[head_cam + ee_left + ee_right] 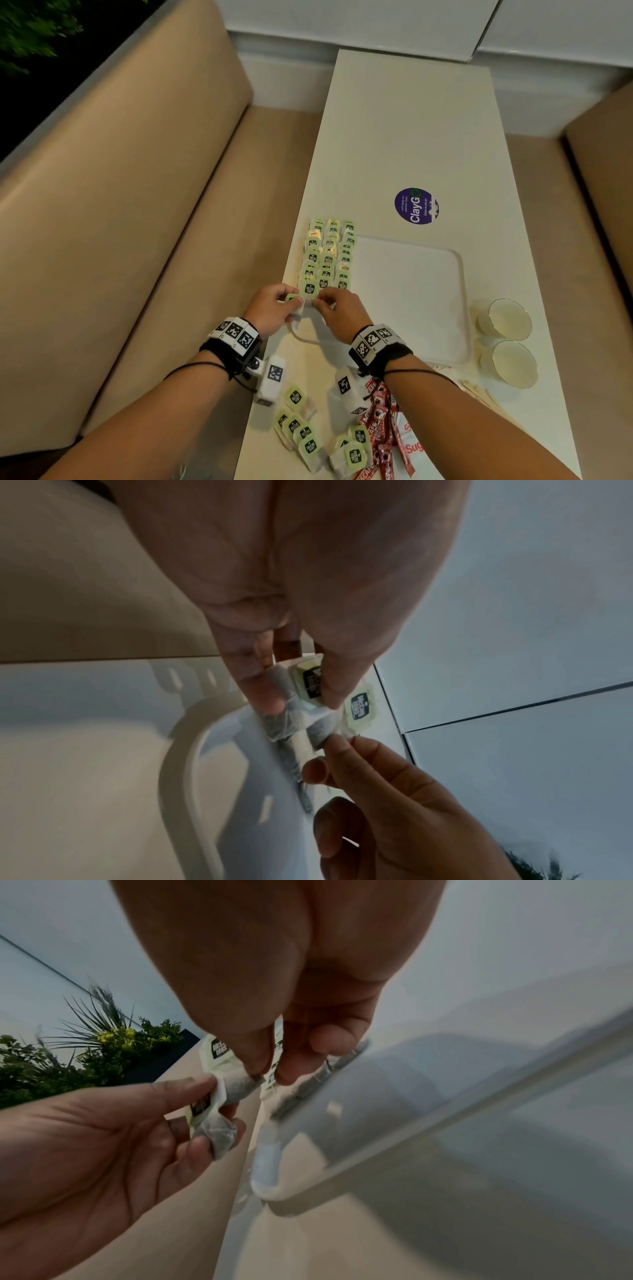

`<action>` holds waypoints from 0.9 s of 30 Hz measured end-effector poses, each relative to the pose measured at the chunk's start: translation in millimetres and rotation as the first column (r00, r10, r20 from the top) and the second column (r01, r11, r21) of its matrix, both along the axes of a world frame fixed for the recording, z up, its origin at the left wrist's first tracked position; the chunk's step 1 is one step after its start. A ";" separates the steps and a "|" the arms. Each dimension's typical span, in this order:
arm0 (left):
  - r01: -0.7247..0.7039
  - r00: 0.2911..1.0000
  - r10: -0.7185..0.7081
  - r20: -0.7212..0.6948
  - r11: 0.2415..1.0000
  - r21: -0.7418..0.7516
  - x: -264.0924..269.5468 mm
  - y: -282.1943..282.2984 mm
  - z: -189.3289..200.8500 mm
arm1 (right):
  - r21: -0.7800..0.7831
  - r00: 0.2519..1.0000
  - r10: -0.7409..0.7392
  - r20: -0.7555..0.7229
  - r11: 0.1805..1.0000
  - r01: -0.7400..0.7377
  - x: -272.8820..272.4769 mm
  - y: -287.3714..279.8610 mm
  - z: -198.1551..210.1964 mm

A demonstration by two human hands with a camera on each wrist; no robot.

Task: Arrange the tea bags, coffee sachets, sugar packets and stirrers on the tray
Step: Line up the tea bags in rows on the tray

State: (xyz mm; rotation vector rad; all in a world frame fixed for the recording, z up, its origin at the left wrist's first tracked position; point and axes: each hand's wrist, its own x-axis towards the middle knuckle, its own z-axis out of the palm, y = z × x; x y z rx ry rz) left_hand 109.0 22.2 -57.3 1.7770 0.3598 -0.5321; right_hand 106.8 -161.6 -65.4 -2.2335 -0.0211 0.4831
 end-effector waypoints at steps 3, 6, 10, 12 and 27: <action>-0.009 1.000 0.009 -0.004 1.000 0.007 -1.1 2.7 -0.1 | -0.017 0.999 -0.045 0.001 0.999 0.045 0.8 2.6 -1.5; -0.031 0.999 0.031 -0.010 0.999 0.008 -0.4 7.2 -1.5 | -0.036 0.996 -0.086 -0.034 0.996 0.085 1.4 3.8 -10.3; -0.056 0.998 0.056 -0.012 0.998 0.040 2.9 13.3 -2.7 | -0.069 0.992 -0.075 -0.104 0.995 0.068 -0.1 5.4 -16.9; -0.046 0.999 0.047 -0.020 0.998 0.053 3.1 15.6 -3.8 | -0.079 0.990 -0.049 -0.133 0.996 0.039 -2.9 9.2 -18.1; -0.007 1.000 0.005 0.023 0.999 0.049 1.2 21.4 -2.4 | -0.187 0.974 -0.139 -0.181 0.977 0.105 1.0 29.7 -18.1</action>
